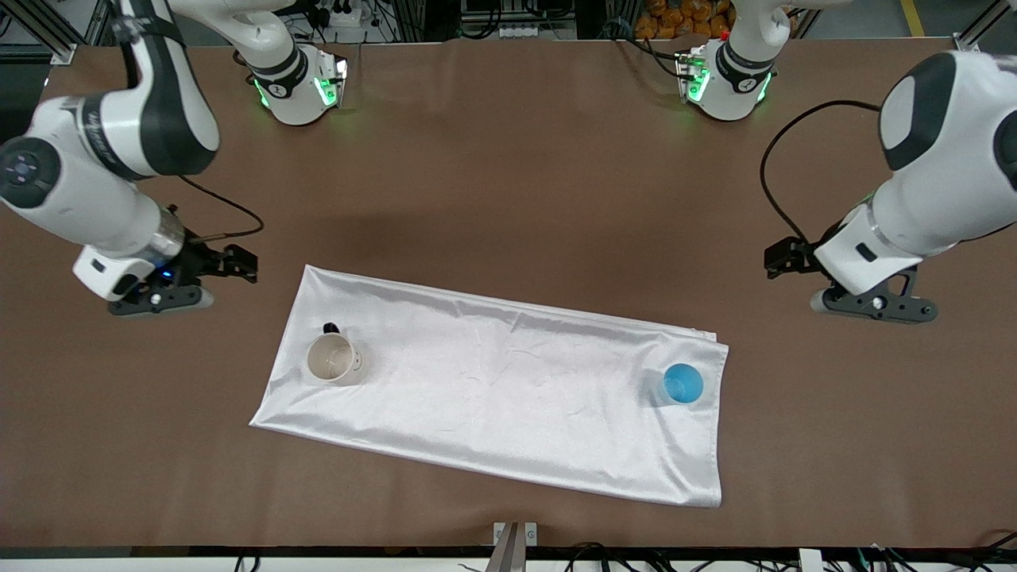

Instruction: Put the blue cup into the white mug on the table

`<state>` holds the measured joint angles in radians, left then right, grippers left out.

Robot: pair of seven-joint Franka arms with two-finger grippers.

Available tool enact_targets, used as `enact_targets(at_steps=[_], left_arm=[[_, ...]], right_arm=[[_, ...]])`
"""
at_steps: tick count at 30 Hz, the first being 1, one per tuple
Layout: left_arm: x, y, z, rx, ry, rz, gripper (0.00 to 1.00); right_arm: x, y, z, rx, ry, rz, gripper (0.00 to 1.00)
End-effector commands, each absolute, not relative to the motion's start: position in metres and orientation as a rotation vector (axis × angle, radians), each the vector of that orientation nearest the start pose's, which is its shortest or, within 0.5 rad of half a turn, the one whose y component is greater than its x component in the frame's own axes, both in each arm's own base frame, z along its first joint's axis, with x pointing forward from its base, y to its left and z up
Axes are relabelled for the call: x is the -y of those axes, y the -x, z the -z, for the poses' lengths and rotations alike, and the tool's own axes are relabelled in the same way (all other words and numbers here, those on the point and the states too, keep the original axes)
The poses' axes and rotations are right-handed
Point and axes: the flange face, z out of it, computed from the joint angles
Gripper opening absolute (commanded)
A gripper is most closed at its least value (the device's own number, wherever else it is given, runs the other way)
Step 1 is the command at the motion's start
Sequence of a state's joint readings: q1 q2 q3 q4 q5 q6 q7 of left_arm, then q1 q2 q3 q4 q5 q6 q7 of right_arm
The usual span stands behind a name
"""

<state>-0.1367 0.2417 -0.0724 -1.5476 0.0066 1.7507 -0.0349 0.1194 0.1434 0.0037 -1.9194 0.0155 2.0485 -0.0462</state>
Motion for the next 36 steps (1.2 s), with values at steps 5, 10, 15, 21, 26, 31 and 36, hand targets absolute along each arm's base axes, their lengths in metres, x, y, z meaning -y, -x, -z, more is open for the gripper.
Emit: enact_targets(at_steps=[5,10,15,21,26,31,36], left_arm=[[0.158,-0.643,-0.468,-0.337,3.137,0.013,1.0],[0.171,-0.653,-0.444,-0.363,3.139,0.048,1.0],[0.188,-0.661,-0.419,-0.397,3.14,0.089,1.0],[0.203,-0.666,-0.394,-0.427,3.143,0.114,1.0],[0.211,-0.67,-0.377,-0.446,3.143,0.131,1.0],[0.217,-0.672,-0.359,-0.458,3.143,0.14,1.0],[0.224,-0.678,-0.34,-0.468,3.147,0.185,1.0]], right_arm=[[-0.105,-0.613,-0.338,0.317,3.105,0.048,1.0],[-0.116,-0.618,-0.299,0.342,3.101,0.053,1.0],[-0.123,-0.617,-0.274,0.355,3.102,0.027,1.0],[-0.133,-0.616,-0.254,0.378,3.099,0.026,1.0],[-0.138,-0.613,-0.251,0.387,3.098,0.019,1.0],[-0.139,-0.614,-0.251,0.389,3.097,0.026,1.0],[-0.147,-0.613,-0.25,0.41,3.094,0.045,1.0]])
